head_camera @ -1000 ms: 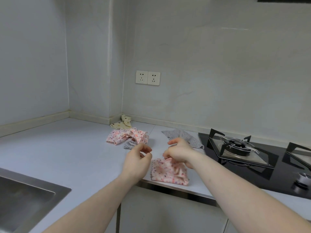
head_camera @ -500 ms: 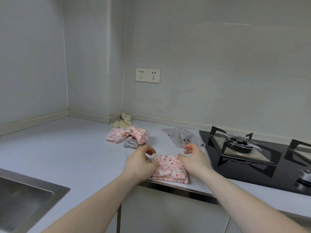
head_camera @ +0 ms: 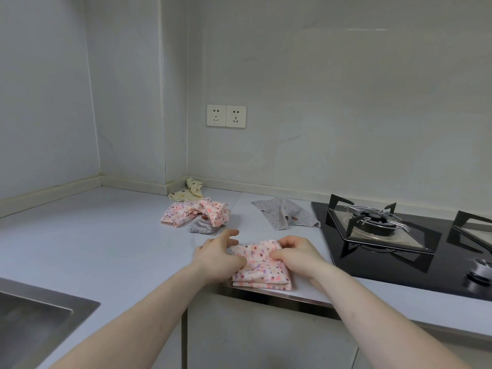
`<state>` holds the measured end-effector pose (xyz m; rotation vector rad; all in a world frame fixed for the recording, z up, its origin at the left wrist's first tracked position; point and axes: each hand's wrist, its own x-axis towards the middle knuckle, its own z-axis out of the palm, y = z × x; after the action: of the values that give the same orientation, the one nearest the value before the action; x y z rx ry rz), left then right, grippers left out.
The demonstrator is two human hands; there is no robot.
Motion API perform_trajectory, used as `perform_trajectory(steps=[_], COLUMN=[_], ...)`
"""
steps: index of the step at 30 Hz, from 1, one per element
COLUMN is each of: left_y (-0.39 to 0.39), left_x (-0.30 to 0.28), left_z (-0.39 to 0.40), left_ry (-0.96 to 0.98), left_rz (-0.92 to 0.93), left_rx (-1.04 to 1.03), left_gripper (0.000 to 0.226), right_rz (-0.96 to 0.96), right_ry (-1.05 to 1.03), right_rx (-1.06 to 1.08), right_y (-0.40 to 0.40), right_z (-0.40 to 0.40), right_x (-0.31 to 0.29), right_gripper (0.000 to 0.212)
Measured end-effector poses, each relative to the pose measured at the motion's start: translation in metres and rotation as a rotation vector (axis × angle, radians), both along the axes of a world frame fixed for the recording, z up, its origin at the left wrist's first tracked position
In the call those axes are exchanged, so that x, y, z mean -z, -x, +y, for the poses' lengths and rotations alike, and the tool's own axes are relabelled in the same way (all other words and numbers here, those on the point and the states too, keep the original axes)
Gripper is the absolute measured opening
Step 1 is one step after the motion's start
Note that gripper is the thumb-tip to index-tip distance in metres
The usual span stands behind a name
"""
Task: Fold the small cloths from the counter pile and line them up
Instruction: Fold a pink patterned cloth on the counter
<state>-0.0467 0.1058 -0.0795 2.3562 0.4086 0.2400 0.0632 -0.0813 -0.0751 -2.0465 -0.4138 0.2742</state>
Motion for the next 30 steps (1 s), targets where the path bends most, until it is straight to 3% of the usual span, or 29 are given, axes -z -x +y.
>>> perform_trajectory(steps=[3,6,9,12,15,18,25,30], left_y=[0.000,-0.003,-0.005,-0.002,0.000,-0.002,0.002,0.003], left_x=[-0.001,0.001,0.002,-0.001,-0.002,0.002,0.003,0.006], left_z=[0.002,0.002,0.002,-0.001,-0.002,0.000,-0.005,-0.009], left_ry=[0.054,0.162,0.281,0.254,0.230,0.220,0.268,0.177], left_rz=[0.007,-0.016,-0.066,-0.075,-0.118,-0.213,-0.372,-0.341], left_rx=[-0.001,-0.026,-0.010,-0.011,-0.020,-0.024,-0.045,-0.109], left_gripper=[0.080,0.058,0.056,0.027,0.026,0.009,0.017,0.020], right_rz=[-0.053,-0.056,-0.057,-0.073,-0.118,-0.186,-0.244,-0.333], right_ry=[-0.122,-0.239,-0.326,-0.344,-0.333,-0.335,-0.371,-0.262], right_rx=[-0.006,-0.043,-0.097,-0.124,-0.128,-0.095,-0.023,0.005], right_y=[0.002,0.009,0.010,0.008,0.006,0.007,0.013,0.020], right_z=[-0.004,-0.007,-0.009,-0.010,-0.010,-0.010,-0.011,-0.011], right_x=[0.007,0.008,0.011,0.015,0.017,0.017,0.017,0.019], right_gripper=[0.019,0.021,0.025,0.027,0.022,0.017,0.029,0.029])
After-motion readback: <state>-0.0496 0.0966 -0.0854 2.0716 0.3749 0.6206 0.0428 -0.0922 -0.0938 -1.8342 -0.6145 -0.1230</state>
